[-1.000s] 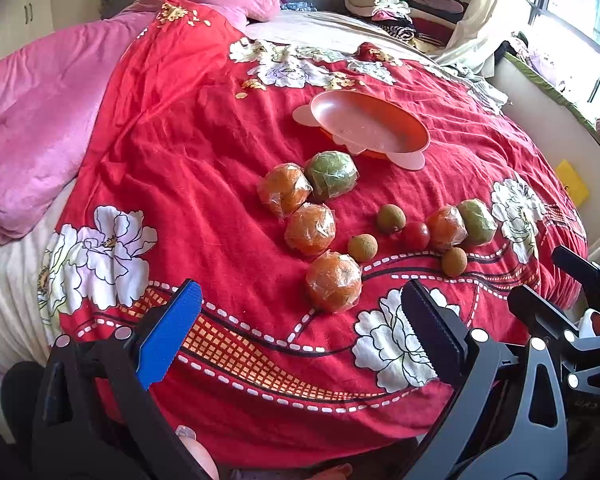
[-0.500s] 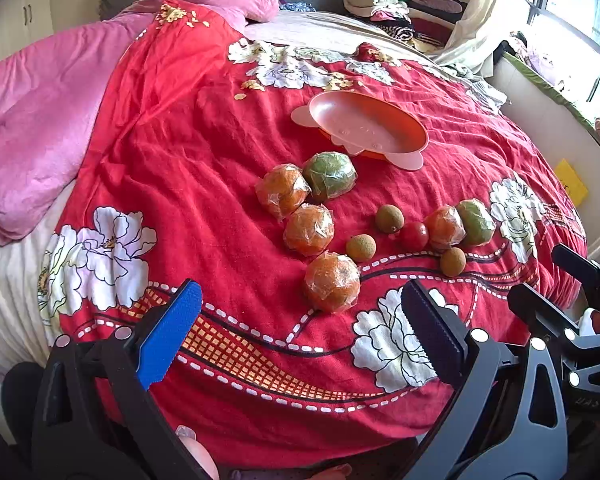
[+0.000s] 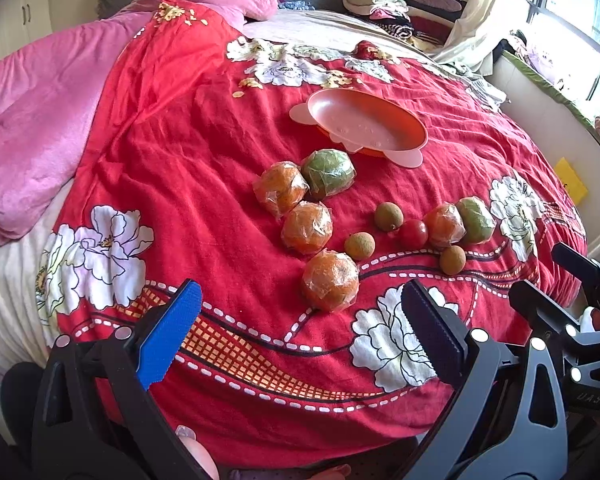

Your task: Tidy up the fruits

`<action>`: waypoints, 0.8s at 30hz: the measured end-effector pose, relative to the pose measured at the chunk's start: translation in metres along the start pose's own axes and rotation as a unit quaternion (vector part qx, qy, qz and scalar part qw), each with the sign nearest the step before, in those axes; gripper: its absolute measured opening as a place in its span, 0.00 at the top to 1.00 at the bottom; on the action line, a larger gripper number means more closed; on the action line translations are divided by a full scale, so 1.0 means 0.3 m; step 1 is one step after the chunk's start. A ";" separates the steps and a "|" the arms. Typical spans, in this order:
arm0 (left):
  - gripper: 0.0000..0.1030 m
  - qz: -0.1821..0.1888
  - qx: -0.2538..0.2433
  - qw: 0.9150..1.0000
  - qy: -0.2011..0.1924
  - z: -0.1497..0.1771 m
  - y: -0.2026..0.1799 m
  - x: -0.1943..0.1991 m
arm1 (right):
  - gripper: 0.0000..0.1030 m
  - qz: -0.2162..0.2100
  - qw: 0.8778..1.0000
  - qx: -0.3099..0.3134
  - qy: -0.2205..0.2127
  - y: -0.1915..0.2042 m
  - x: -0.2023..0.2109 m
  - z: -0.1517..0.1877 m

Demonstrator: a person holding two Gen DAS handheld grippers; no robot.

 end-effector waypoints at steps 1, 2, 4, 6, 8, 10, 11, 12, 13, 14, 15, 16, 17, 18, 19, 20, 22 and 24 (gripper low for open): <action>0.08 0.000 0.000 1.000 0.001 0.002 0.000 -0.002 | 0.04 0.000 1.000 -0.001 0.000 -0.001 -0.001 -0.001; 0.08 0.001 -0.001 1.000 0.001 0.002 -0.002 -0.004 | 0.04 0.001 1.000 -0.002 0.000 -0.005 -0.002 -0.001; 0.08 0.002 -0.002 1.000 0.003 0.005 -0.004 -0.012 | 0.04 0.000 1.000 -0.005 0.000 -0.012 -0.005 0.001; 0.08 0.001 -0.005 1.000 0.005 0.008 -0.006 -0.019 | 0.04 -0.001 1.000 -0.006 0.000 -0.019 -0.007 0.006; 0.08 0.001 -0.007 1.000 0.005 0.010 -0.009 -0.024 | 0.04 -0.001 1.000 -0.007 0.000 -0.023 -0.011 0.007; 0.08 0.002 -0.008 1.000 0.005 0.011 -0.010 -0.026 | 0.04 -0.003 1.000 -0.008 0.001 -0.024 -0.012 0.008; 0.08 0.001 -0.009 1.000 0.005 0.011 -0.010 -0.028 | 0.04 -0.003 1.000 -0.008 0.001 -0.027 -0.014 0.008; 0.08 0.000 -0.009 1.000 0.005 0.011 -0.011 -0.030 | 0.04 -0.004 1.000 -0.008 0.001 -0.029 -0.012 0.010; 0.08 -0.001 -0.011 1.000 0.006 0.011 -0.011 -0.034 | 0.04 -0.003 1.000 -0.008 0.001 -0.029 -0.013 0.010; 0.08 -0.003 -0.011 1.000 0.008 0.012 -0.012 -0.039 | 0.04 -0.003 1.000 -0.008 0.002 -0.029 -0.016 0.011; 0.08 -0.003 -0.012 1.000 0.009 0.013 -0.013 -0.042 | 0.04 -0.003 1.000 -0.009 0.003 -0.029 -0.019 0.013; 0.08 -0.001 -0.012 1.000 0.011 0.014 -0.014 -0.046 | 0.04 -0.004 1.000 -0.009 0.004 -0.031 -0.023 0.013; 0.08 0.000 -0.012 1.000 0.012 0.014 -0.017 -0.052 | 0.04 -0.004 1.000 -0.008 0.004 -0.032 -0.027 0.014; 0.08 0.000 -0.012 1.000 0.014 0.014 -0.019 -0.056 | 0.04 -0.004 1.000 -0.008 0.006 -0.036 -0.034 0.014; 0.08 0.001 -0.013 1.000 0.016 0.014 -0.021 -0.061 | 0.04 -0.003 1.000 -0.008 0.006 -0.039 -0.039 0.012; 0.08 0.001 -0.012 1.000 0.018 0.014 -0.024 -0.069 | 0.04 -0.001 1.000 -0.009 0.006 -0.046 -0.043 0.009; 0.08 0.002 -0.008 1.000 0.024 0.016 -0.024 -0.081 | 0.04 0.002 1.000 -0.018 0.008 -0.076 -0.053 0.003; 0.08 0.004 -0.006 0.999 0.032 0.019 -0.026 -0.097 | 0.04 0.004 1.000 -0.022 0.008 -0.100 -0.058 -0.004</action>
Point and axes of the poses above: each gripper's, at about its wrist camera, not at the fingertips, and x roughly against the way its jaws point, y to its left, z to its underside, the point moved 5 cm from there along -x, roughly the way its jaws point, and after that the axes turned 10 degrees about -z, right-handed, at the moved point
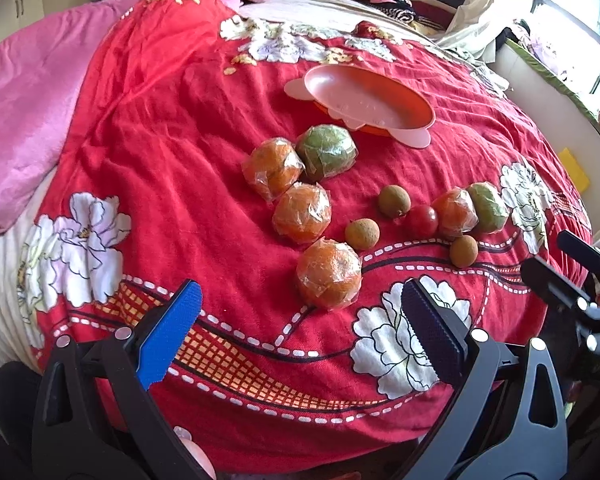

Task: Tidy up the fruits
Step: 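Grasp a wrapped orange with the left gripper while the right gripper grasps a wrapped green fruit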

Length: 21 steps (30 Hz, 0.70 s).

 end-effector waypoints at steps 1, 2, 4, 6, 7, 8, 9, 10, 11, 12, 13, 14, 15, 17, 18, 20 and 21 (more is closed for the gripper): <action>0.08 0.000 0.000 1.000 0.003 0.000 -0.002 -0.006 | 0.04 0.004 1.000 -0.001 0.000 -0.015 -0.004 -0.004; 0.08 0.000 -0.001 1.000 0.004 0.000 -0.004 -0.012 | 0.04 0.005 1.000 -0.002 0.001 -0.026 -0.007 -0.008; 0.08 0.002 -0.003 1.000 0.008 -0.002 -0.010 -0.022 | 0.04 0.010 1.000 -0.008 0.004 -0.057 -0.021 -0.016; 0.08 0.007 -0.004 1.000 0.012 -0.004 -0.017 -0.031 | 0.04 0.011 1.000 -0.007 0.008 -0.078 -0.036 -0.022; 0.08 0.009 -0.006 1.000 0.013 -0.005 -0.021 -0.034 | 0.04 0.014 1.000 -0.006 0.010 -0.091 -0.045 -0.028; 0.08 0.010 -0.009 1.000 0.013 -0.006 -0.026 -0.036 | 0.04 0.014 1.000 -0.003 0.010 -0.098 -0.050 -0.034; 0.09 0.011 -0.009 1.000 0.012 -0.007 -0.028 -0.037 | 0.04 0.016 1.000 -0.002 0.009 -0.112 -0.058 -0.042; 0.09 0.012 -0.011 1.000 0.013 -0.007 -0.032 -0.042 | 0.04 0.016 1.000 -0.001 0.011 -0.123 -0.064 -0.048; 0.11 0.012 -0.011 1.000 0.015 -0.008 -0.033 -0.046 | 0.04 0.015 1.000 -0.001 0.013 -0.132 -0.071 -0.052; 0.13 0.016 -0.013 1.000 0.016 -0.008 -0.038 -0.049 | 0.04 0.015 1.000 -0.001 0.017 -0.143 -0.081 -0.055; 0.20 0.020 -0.016 1.000 0.016 -0.009 -0.042 -0.051 | 0.04 0.014 1.000 0.000 0.021 -0.148 -0.088 -0.060; 0.25 0.026 -0.019 0.999 0.017 -0.008 -0.049 -0.052 | 0.04 0.011 1.000 0.002 0.025 -0.155 -0.097 -0.063; 0.27 0.030 -0.023 0.999 0.017 -0.009 -0.056 -0.053 | 0.04 0.009 1.000 0.005 0.028 -0.158 -0.103 -0.064; 0.40 0.040 -0.031 0.999 0.018 -0.010 -0.071 -0.058 | 0.04 0.003 0.999 0.018 0.033 -0.159 -0.116 -0.068; 0.42 0.043 -0.034 0.998 0.020 -0.011 -0.077 -0.062 | 0.04 -0.005 0.999 0.023 0.036 -0.160 -0.125 -0.069; 0.48 0.043 -0.039 0.998 0.022 -0.015 -0.085 -0.073 | 0.05 -0.008 0.999 0.022 0.040 -0.164 -0.135 -0.072; 0.48 0.043 -0.042 0.998 0.023 -0.017 -0.090 -0.076 | 0.05 -0.015 0.999 0.023 0.044 -0.163 -0.142 -0.072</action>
Point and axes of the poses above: each gripper's, at about its wrist camera, not at the fingertips, and x roughly against the way its jaws point, y to its left, z to its underside, the point moved 5 cm from there along -x, roughly the way its jaws point, and after that the axes turned 10 degrees about -z, right-handed, at the moved point
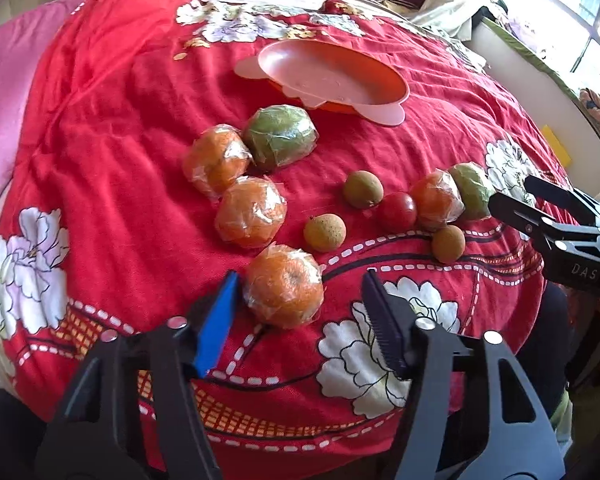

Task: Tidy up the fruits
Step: 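Grasp a wrapped orange with the left gripper while the right gripper grasps a wrapped green fruit, then carry the orange and green fruit over the pink plate with both grippers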

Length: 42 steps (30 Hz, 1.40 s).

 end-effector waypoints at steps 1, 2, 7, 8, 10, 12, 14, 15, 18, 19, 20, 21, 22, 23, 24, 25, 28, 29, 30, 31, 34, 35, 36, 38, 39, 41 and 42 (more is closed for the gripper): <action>0.48 -0.001 -0.002 1.000 0.000 -0.001 -0.002 -0.003 | 0.06 0.000 1.000 0.006 0.004 0.002 -0.008 0.000; 0.49 -0.004 -0.004 1.000 0.001 -0.002 -0.003 -0.009 | 0.07 0.002 1.000 0.012 0.007 0.006 -0.015 -0.002; 0.54 -0.010 -0.008 1.000 0.006 -0.006 0.008 -0.029 | 0.31 -0.011 0.999 0.033 0.021 0.026 -0.058 -0.008; 0.57 -0.010 -0.006 1.000 0.007 -0.006 0.011 -0.032 | 0.32 -0.014 0.999 0.036 0.022 0.032 -0.062 -0.009; 0.61 -0.011 -0.006 1.000 0.010 -0.007 0.018 -0.041 | 0.41 -0.018 0.999 0.043 0.027 0.044 -0.078 -0.013; 0.62 -0.009 -0.003 1.000 0.012 -0.008 0.022 -0.048 | 0.44 -0.019 0.998 0.045 0.029 0.046 -0.087 -0.016; 0.64 -0.008 -0.004 1.000 0.013 -0.011 0.023 -0.054 | 0.45 -0.022 0.998 0.044 0.032 0.043 -0.096 -0.021; 0.64 -0.008 -0.003 1.000 0.014 -0.010 0.026 -0.054 | 0.47 -0.023 0.998 0.046 0.033 0.043 -0.099 -0.022; 0.67 -0.008 -0.002 1.000 0.014 -0.013 0.029 -0.061 | 0.51 -0.017 0.997 0.058 0.043 0.052 -0.122 -0.024; 0.68 -0.008 -0.002 1.000 0.014 -0.014 0.030 -0.062 | 0.56 -0.021 0.997 0.064 0.046 0.058 -0.132 -0.024; 0.68 -0.007 -0.002 1.000 0.014 -0.015 0.030 -0.063 | 0.62 -0.025 0.996 0.067 0.046 0.064 -0.137 -0.026; 0.68 -0.006 -0.003 1.000 0.014 -0.016 0.030 -0.063 | 0.65 -0.027 0.996 0.072 0.046 0.071 -0.141 -0.030; 0.68 -0.006 -0.004 1.000 0.014 -0.017 0.030 -0.062 | 0.65 -0.024 0.996 0.076 0.045 0.075 -0.140 -0.033; 0.68 -0.006 -0.005 1.000 0.014 -0.018 0.030 -0.061 | 0.65 -0.023 0.996 0.078 0.042 0.079 -0.135 -0.036; 0.68 -0.005 -0.005 1.000 0.013 -0.019 0.030 -0.058 | 0.65 -0.024 0.996 0.079 0.040 0.081 -0.130 -0.041; 0.68 -0.003 -0.005 1.000 0.012 -0.021 0.031 -0.054 | 0.65 -0.024 0.996 0.079 0.036 0.082 -0.121 -0.047; 0.68 0.011 -0.003 1.000 0.008 -0.027 0.031 -0.027 | 0.65 -0.011 0.996 0.091 0.019 0.092 -0.085 -0.070; 0.68 0.013 -0.002 1.000 0.005 -0.031 0.032 -0.017 | 0.65 -0.012 0.996 0.091 0.015 0.092 -0.076 -0.077; 0.68 0.015 0.000 1.000 0.001 -0.036 0.034 -0.007 | 0.65 -0.013 0.996 0.089 0.012 0.091 -0.066 -0.085; 0.68 0.018 0.001 1.000 -0.001 -0.043 0.036 0.002 | 0.65 -0.010 0.996 0.091 0.007 0.092 -0.054 -0.095; 0.68 0.025 0.004 1.000 -0.010 -0.068 0.037 0.033 | 0.65 -0.007 0.995 0.096 -0.004 0.097 -0.025 -0.118; 0.68 0.026 0.005 1.000 -0.015 -0.079 0.039 0.044 | 0.65 -0.006 0.995 0.098 -0.008 0.099 -0.017 -0.127; 0.68 0.027 0.006 0.999 -0.017 -0.088 0.041 0.051 | 0.65 -0.005 0.995 0.100 -0.010 0.101 -0.014 -0.133; 0.68 0.030 0.007 0.999 -0.022 -0.108 0.043 0.064 | 0.65 -0.005 0.995 0.103 -0.015 0.108 -0.003 -0.148; 0.68 0.029 0.007 0.999 -0.026 -0.119 0.045 0.069 | 0.65 -0.006 0.994 0.104 -0.017 0.111 0.001 -0.155; 0.68 0.028 0.007 0.999 -0.031 -0.142 0.048 0.073 | 0.65 -0.005 0.994 0.107 -0.021 0.118 0.007 -0.170; 0.68 0.028 0.008 0.999 -0.031 -0.153 0.051 0.073 | 0.65 -0.006 0.994 0.108 -0.022 0.121 0.008 -0.177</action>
Point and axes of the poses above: each gripper's, at about its wrist camera, not at the fingertips, and x roughly against the way its jaws point, y to its left, z to its underside, the point moved 5 cm from there along -x, roughly the way its jaws point, and after that the axes turned 10 degrees about -z, right-handed, at the moved point
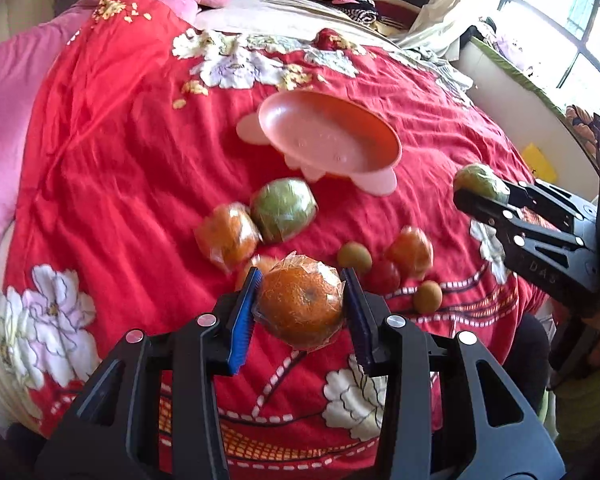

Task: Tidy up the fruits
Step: 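Carry the orange and green fruit over the pink plate with both grippers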

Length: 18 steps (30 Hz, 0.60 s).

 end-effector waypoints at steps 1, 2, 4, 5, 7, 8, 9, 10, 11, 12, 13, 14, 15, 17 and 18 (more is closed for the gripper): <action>0.68 0.001 0.000 1.000 -0.001 -0.012 0.002 -0.001 | 0.65 -0.001 1.000 0.001 -0.001 0.001 0.001 -0.008; 0.68 -0.001 -0.001 1.000 -0.004 -0.028 0.005 -0.002 | 0.65 0.000 1.000 0.001 -0.003 0.002 0.001 -0.015; 0.68 -0.002 -0.003 1.000 -0.007 -0.048 0.009 -0.006 | 0.65 -0.001 1.000 0.004 -0.005 0.006 0.000 -0.029; 0.68 -0.002 -0.002 1.000 -0.008 -0.066 0.011 -0.010 | 0.65 -0.002 1.000 0.003 -0.006 0.007 -0.001 -0.033; 0.68 -0.003 -0.002 1.000 -0.012 -0.094 0.016 -0.014 | 0.65 -0.004 1.000 0.004 -0.006 0.009 -0.007 -0.043; 0.68 -0.003 -0.003 1.000 -0.014 -0.109 0.019 -0.016 | 0.65 -0.004 1.000 0.003 -0.007 0.008 -0.009 -0.049; 0.68 -0.003 -0.004 1.000 -0.016 -0.120 0.022 -0.017 | 0.65 -0.004 1.000 0.003 -0.007 0.009 -0.011 -0.053; 0.68 -0.002 -0.004 1.000 -0.017 -0.132 0.023 -0.019 | 0.65 -0.005 1.000 0.003 -0.006 0.008 -0.016 -0.060; 0.68 -0.002 -0.005 1.000 -0.019 -0.148 0.023 -0.022 | 0.65 -0.006 1.000 0.003 -0.006 0.007 -0.020 -0.064; 0.68 -0.002 -0.006 1.000 -0.020 -0.162 0.024 -0.025 | 0.65 -0.007 1.000 0.003 -0.007 0.007 -0.024 -0.069; 0.68 -0.002 -0.007 1.000 -0.021 -0.175 0.025 -0.029 | 0.65 -0.009 1.000 0.001 -0.006 0.005 -0.030 -0.075; 0.68 -0.001 -0.008 1.000 -0.022 -0.194 0.023 -0.036 | 0.65 -0.010 1.000 0.000 -0.006 0.003 -0.036 -0.080; 0.68 0.000 -0.010 1.000 -0.022 -0.206 0.022 -0.040 | 0.65 -0.011 1.000 -0.002 -0.006 0.002 -0.042 -0.084; 0.68 0.001 -0.012 1.000 -0.022 -0.235 0.019 -0.054 | 0.65 -0.015 1.000 -0.006 -0.005 -0.003 -0.056 -0.094; 0.68 0.002 -0.012 1.000 -0.022 -0.250 0.017 -0.063 | 0.65 -0.017 1.000 -0.007 -0.005 -0.005 -0.064 -0.099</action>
Point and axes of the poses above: each gripper's, at about its wrist camera, not at the fingertips, and x roughly against the way its jaws point, y to its left, z to its underside, the point moved 5 cm from there along -x, roughly the way its jaws point, and after that the axes turned 10 degrees about -z, right-handed, at the moved point
